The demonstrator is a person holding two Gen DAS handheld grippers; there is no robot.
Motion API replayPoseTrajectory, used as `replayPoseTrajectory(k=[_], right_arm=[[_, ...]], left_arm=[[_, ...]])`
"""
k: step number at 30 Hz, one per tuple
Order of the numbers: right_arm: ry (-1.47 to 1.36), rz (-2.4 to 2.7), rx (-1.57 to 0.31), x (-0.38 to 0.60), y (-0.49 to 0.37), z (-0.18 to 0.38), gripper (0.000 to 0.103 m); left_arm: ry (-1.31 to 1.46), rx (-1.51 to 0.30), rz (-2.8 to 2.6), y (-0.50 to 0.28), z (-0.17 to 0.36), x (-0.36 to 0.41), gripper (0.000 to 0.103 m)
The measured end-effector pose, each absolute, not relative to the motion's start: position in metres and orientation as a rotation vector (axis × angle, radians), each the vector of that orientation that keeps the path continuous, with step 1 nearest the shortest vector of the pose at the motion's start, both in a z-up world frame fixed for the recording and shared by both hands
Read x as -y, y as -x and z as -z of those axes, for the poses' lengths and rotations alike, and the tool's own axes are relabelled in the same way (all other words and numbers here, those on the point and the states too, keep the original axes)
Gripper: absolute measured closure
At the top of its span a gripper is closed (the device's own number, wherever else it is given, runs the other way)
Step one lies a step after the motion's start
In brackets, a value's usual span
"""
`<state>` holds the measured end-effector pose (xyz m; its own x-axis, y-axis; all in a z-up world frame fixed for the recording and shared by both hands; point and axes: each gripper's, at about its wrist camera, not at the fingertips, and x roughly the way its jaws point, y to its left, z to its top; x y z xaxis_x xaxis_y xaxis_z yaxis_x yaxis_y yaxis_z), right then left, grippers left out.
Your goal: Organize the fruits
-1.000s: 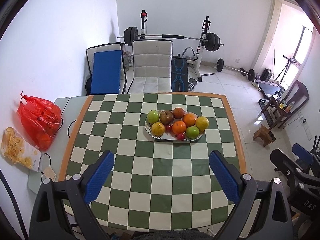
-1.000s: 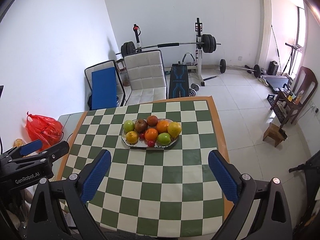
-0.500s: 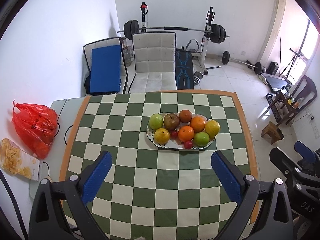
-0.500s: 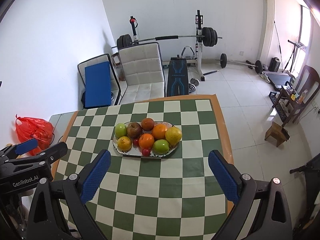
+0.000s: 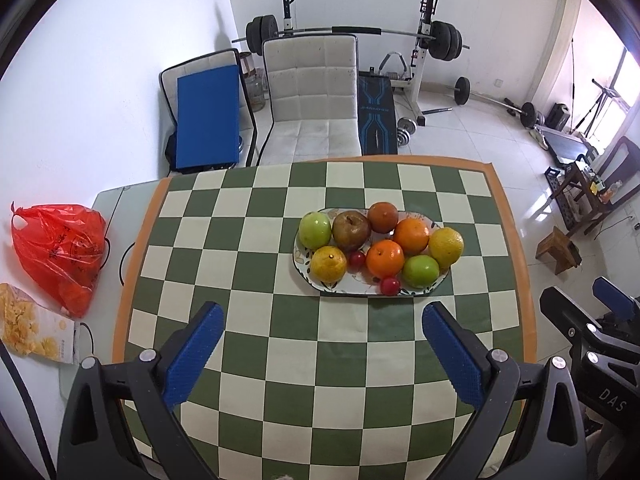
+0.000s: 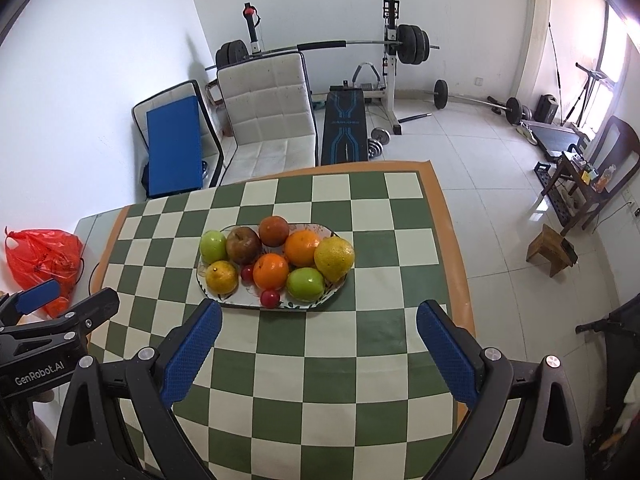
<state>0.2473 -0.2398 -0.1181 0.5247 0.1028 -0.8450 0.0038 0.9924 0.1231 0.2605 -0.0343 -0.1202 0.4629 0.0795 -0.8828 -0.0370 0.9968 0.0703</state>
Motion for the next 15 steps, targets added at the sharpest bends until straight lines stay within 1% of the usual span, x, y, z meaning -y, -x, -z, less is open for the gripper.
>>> replayPoseTrajectory(k=[7,15], right_arm=[[-0.103,-0.054,-1.033,0.241,-0.254,0.128,0.003],[-0.087,-0.056,-1.039,0.242,-0.257,0.129,0.003]], left_arm=[[-0.036,-1.108,-0.074,-0.267,0.134,0.031,0.001],[-0.024,-1.108,-0.072,-0.267,0.137,0.032,0.001]])
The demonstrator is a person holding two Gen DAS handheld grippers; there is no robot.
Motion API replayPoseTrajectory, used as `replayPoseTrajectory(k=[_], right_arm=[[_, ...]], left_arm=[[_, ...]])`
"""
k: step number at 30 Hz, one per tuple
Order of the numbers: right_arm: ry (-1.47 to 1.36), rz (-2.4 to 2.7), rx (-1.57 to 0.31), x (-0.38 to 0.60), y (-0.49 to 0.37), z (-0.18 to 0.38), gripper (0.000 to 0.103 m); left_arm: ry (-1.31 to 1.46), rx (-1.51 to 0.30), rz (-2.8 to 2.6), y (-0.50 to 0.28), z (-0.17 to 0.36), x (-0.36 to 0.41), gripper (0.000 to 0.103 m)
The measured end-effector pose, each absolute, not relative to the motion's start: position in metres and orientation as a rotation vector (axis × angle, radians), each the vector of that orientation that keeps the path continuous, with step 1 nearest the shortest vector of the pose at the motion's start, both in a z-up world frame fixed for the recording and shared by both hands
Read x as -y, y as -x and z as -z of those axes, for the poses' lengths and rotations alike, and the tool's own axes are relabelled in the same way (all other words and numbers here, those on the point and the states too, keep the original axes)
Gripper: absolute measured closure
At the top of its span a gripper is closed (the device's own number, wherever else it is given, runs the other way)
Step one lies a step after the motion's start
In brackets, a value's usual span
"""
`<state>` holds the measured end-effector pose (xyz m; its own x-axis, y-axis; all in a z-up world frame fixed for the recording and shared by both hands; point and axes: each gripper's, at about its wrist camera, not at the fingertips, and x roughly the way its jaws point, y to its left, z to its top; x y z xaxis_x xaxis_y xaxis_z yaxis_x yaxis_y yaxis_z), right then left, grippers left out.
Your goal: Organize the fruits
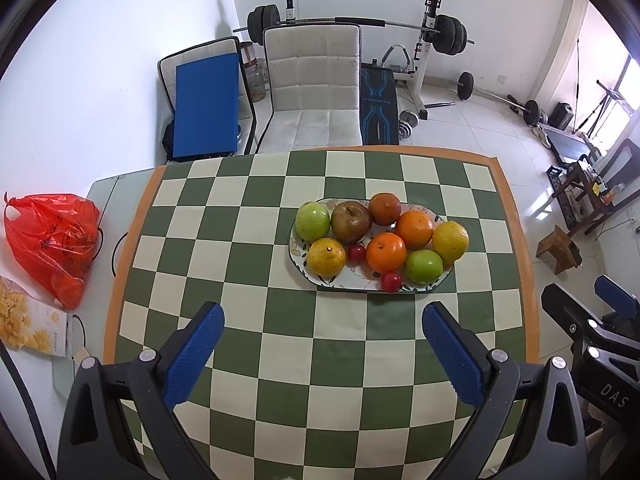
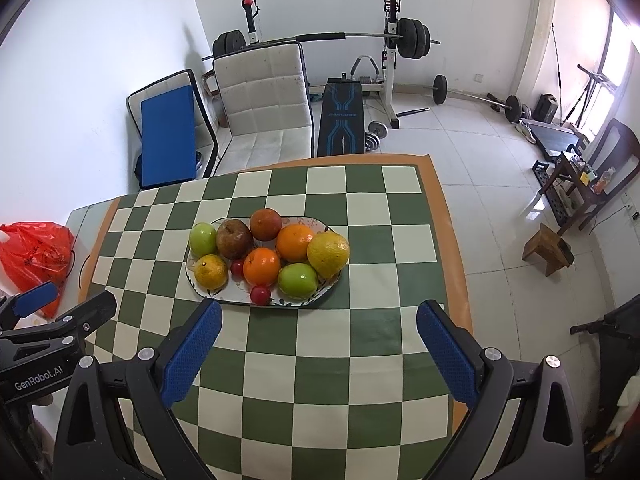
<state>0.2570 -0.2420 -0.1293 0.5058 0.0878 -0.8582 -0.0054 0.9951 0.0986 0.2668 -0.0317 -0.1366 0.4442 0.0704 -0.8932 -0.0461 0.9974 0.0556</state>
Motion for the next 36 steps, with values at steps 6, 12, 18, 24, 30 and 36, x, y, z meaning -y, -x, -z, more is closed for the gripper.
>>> replayPoseTrajectory(k=[6,12,18,24,30,36], right_arm=[[-0.088,-0.059,-1.036,0.243,-0.254,0.126,0.003],[-0.086,-0.061,-1.035,0.243,-0.254,0.125,0.003],[-0.086,-0.060,-1.032,0.244,-0.252,0.124,0.003],[-0.081,-0.062,-1.028,0.243,-0.253,0.122,0.003],[-0.080,-0.064,-1.019,0.241,-0.251,0.114,0.003],[-0.081,-0.065,-1.019,0.241,-0.251,0.112,0.003]], left_arm=[[-0.024,-1.106,-0.073,-0.266,0.137,0.032,0.001],[-0.022,-1.096,-0.075,-0.262,0.135,0.032,0.001],[-0.023,-1.090,-0.078,-0.261,0.134,0.033,0.001],[-0.020,-1.088,-0.077,-0.261,0.132,0.033,0.001],[-0.019,-1.081,-0.076,-0.260,0.127,0.034,0.001],[-0.019,-1.079,-0.076,-0.259,0.125,0.035,0.001]])
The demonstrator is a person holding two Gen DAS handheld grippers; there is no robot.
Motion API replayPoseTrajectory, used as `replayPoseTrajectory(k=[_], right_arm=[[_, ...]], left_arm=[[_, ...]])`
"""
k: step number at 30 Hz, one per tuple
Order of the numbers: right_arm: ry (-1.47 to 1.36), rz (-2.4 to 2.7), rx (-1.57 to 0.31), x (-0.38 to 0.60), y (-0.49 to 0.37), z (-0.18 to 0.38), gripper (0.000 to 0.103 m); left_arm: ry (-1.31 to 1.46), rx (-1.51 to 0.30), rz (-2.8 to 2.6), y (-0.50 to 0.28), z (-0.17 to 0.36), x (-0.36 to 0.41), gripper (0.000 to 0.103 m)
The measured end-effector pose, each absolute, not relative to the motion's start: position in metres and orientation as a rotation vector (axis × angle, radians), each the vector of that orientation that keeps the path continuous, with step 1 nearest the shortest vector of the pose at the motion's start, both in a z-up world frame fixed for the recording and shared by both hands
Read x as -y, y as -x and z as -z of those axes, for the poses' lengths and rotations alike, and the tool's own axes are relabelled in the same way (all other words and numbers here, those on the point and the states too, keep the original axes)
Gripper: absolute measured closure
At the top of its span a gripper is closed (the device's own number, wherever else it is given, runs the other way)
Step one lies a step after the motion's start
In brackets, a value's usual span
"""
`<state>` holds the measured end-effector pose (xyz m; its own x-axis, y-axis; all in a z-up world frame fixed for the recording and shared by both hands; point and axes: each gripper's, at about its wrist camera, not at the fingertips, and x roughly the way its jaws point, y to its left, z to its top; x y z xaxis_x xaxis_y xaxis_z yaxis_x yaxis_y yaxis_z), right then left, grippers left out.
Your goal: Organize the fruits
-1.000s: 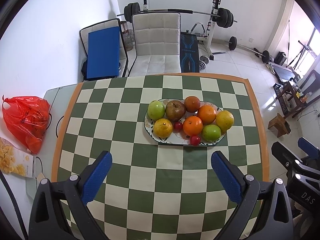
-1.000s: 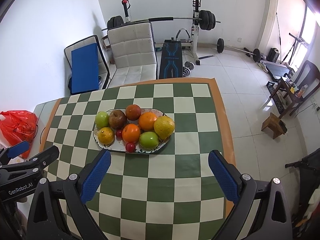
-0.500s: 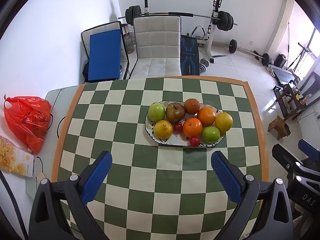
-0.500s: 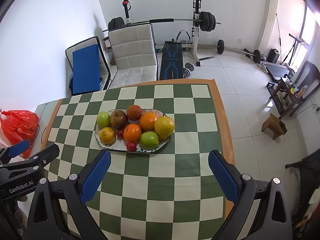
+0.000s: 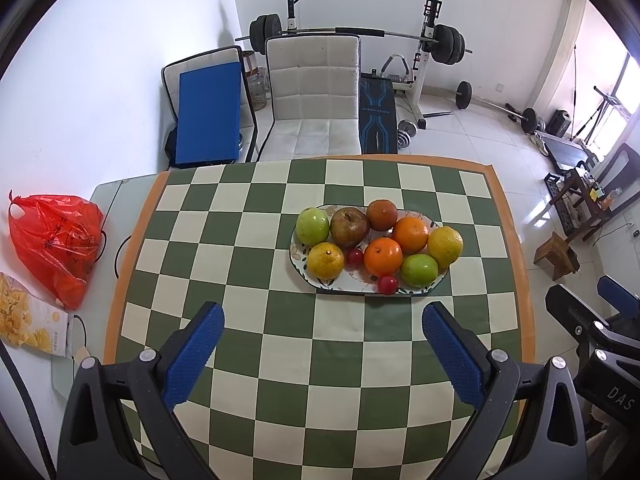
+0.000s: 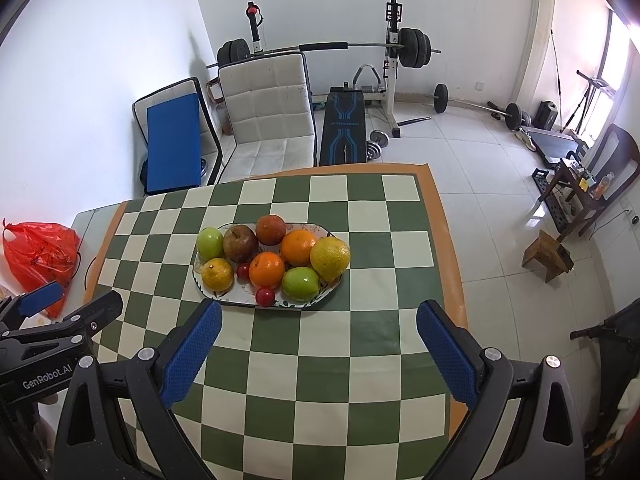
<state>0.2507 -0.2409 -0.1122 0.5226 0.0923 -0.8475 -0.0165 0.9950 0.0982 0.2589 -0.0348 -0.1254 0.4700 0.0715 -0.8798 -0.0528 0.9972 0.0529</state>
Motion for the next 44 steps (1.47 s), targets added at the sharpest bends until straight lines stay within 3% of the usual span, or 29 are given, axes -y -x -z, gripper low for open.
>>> replayPoseTrajectory(k=[44], right_arm=[[-0.086,-0.065,-1.009,0.238,-0.246,0.105,0.003]], left_arm=[[-0.024,-1.042,-0.076,-0.247,0.109,0.040,0.001]])
